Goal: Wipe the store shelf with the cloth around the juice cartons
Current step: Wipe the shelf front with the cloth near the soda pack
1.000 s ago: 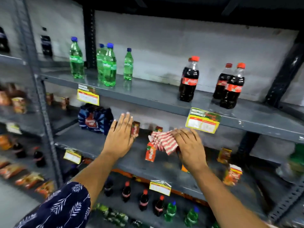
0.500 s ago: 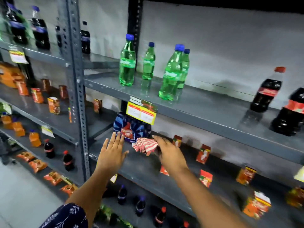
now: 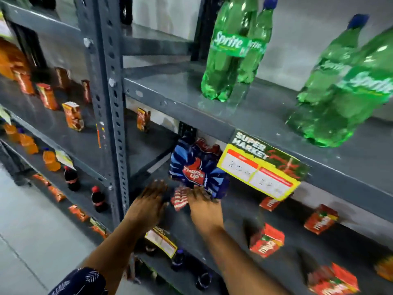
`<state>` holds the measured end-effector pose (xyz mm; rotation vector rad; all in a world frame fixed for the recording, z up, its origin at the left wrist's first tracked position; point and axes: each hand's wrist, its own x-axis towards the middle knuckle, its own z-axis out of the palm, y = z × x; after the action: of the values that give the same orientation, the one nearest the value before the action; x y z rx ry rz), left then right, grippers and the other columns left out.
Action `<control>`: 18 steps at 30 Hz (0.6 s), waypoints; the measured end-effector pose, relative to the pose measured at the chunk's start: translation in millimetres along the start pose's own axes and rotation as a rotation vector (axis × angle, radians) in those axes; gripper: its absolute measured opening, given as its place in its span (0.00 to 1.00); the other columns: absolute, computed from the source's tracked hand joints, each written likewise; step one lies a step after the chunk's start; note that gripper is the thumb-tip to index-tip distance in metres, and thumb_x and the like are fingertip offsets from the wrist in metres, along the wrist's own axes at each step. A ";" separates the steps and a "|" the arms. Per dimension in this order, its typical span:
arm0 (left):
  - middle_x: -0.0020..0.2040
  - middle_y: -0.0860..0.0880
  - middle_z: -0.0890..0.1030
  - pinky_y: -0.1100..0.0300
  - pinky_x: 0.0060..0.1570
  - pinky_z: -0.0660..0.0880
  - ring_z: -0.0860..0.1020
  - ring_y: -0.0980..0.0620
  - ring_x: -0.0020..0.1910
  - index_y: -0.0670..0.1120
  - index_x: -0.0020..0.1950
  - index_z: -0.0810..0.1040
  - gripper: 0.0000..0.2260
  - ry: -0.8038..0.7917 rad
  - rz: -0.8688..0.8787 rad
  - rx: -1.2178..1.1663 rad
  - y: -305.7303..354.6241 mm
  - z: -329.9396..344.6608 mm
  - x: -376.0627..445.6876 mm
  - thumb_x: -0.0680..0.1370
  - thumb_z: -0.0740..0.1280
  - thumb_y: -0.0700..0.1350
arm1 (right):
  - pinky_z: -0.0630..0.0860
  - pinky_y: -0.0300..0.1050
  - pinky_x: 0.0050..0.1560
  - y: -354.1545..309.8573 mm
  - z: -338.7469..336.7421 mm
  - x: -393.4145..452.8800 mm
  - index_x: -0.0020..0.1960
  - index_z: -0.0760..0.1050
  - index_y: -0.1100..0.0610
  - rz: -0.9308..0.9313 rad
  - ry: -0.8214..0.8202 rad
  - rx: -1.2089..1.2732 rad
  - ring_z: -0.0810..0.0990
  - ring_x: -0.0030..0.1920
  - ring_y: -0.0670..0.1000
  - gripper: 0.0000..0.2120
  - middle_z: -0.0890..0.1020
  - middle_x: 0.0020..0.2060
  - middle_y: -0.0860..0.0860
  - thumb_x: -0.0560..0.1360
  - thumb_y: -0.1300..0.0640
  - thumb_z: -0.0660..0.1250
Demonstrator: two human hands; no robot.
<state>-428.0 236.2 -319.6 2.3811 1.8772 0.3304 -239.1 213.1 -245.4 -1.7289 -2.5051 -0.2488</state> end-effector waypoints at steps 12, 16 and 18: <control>0.79 0.50 0.48 0.56 0.75 0.42 0.41 0.55 0.76 0.49 0.78 0.46 0.33 -0.019 0.042 -0.011 -19.5 33.3 6.5 0.76 0.36 0.62 | 0.56 0.57 0.74 -20.4 54.9 -2.0 0.77 0.56 0.52 0.170 -0.218 0.210 0.59 0.76 0.55 0.29 0.62 0.76 0.54 0.78 0.45 0.55; 0.79 0.49 0.48 0.52 0.76 0.46 0.43 0.52 0.77 0.47 0.78 0.46 0.35 -0.046 0.037 -0.008 -18.5 31.5 7.0 0.74 0.34 0.63 | 0.53 0.56 0.74 -29.4 55.0 -30.9 0.77 0.55 0.50 0.150 -0.271 0.209 0.56 0.77 0.54 0.28 0.59 0.77 0.53 0.78 0.50 0.56; 0.79 0.48 0.47 0.52 0.76 0.42 0.42 0.52 0.77 0.45 0.77 0.44 0.35 -0.061 0.041 0.016 -17.0 29.8 7.1 0.74 0.33 0.62 | 0.54 0.55 0.74 -28.0 49.4 -46.7 0.77 0.55 0.50 0.140 -0.273 0.208 0.57 0.77 0.54 0.28 0.60 0.77 0.53 0.78 0.53 0.56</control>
<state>-435.8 249.0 -351.2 2.4133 1.8145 0.2435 -247.6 169.4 -303.9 -1.9505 -2.4586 0.2669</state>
